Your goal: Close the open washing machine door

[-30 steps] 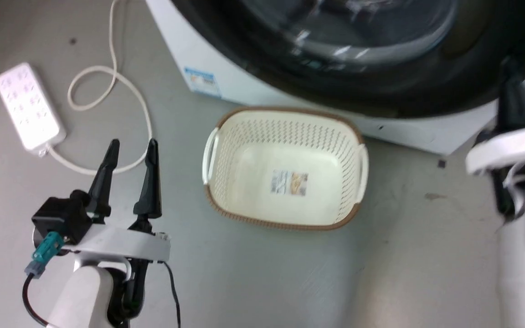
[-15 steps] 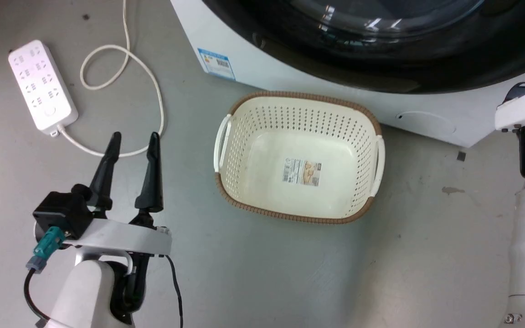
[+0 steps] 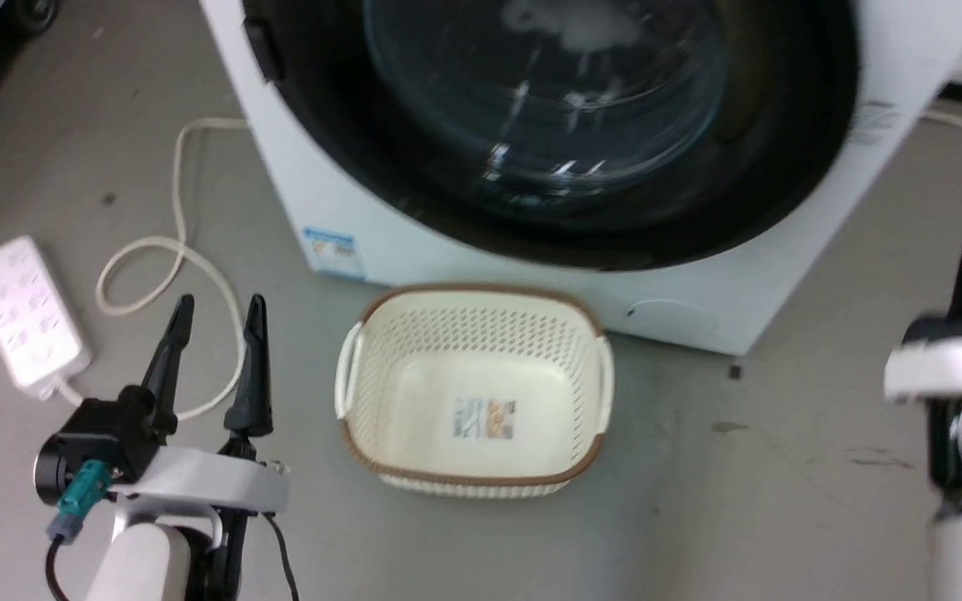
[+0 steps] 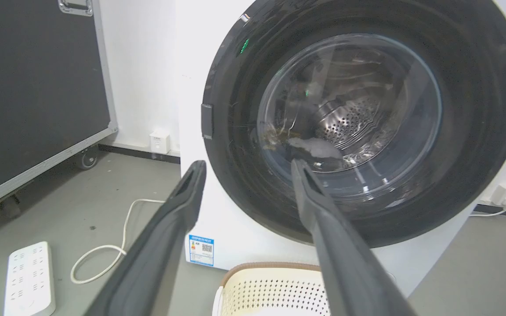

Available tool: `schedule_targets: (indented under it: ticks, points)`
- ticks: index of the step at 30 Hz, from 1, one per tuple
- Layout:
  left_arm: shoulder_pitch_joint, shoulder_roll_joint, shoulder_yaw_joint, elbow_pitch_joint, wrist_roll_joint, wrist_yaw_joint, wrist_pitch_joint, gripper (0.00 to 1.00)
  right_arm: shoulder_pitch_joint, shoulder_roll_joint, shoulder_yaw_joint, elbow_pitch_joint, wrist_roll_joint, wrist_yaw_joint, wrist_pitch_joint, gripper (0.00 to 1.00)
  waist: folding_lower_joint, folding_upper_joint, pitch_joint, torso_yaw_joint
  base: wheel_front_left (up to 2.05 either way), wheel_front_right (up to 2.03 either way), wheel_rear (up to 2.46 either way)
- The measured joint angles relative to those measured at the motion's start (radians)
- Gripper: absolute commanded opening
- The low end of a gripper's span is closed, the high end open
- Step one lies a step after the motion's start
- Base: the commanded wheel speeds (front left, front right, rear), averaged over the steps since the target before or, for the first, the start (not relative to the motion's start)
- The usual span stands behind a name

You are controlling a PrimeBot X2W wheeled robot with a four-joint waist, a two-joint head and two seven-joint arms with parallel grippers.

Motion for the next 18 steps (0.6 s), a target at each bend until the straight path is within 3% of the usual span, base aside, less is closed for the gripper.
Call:
schedule_targets:
  ticks: [6, 18]
  points:
    - [0.038, 0.004, -0.016, 0.007, 0.009, 0.005, 0.011, 1.0, 0.252, 0.0, 0.102, -0.054, 0.014, 0.0, 0.0, 0.0, 0.0001, 0.0, -0.095, -0.093, 0.0, 0.0, 0.0]
    - [0.071, 0.0, -0.052, 0.045, -0.007, 0.007, 0.082, 1.0, 0.408, -0.001, 0.183, -0.057, 0.049, 0.0, 0.071, 0.0, 0.0002, 0.0, -0.16, -0.153, 0.0, 0.0, 0.0]
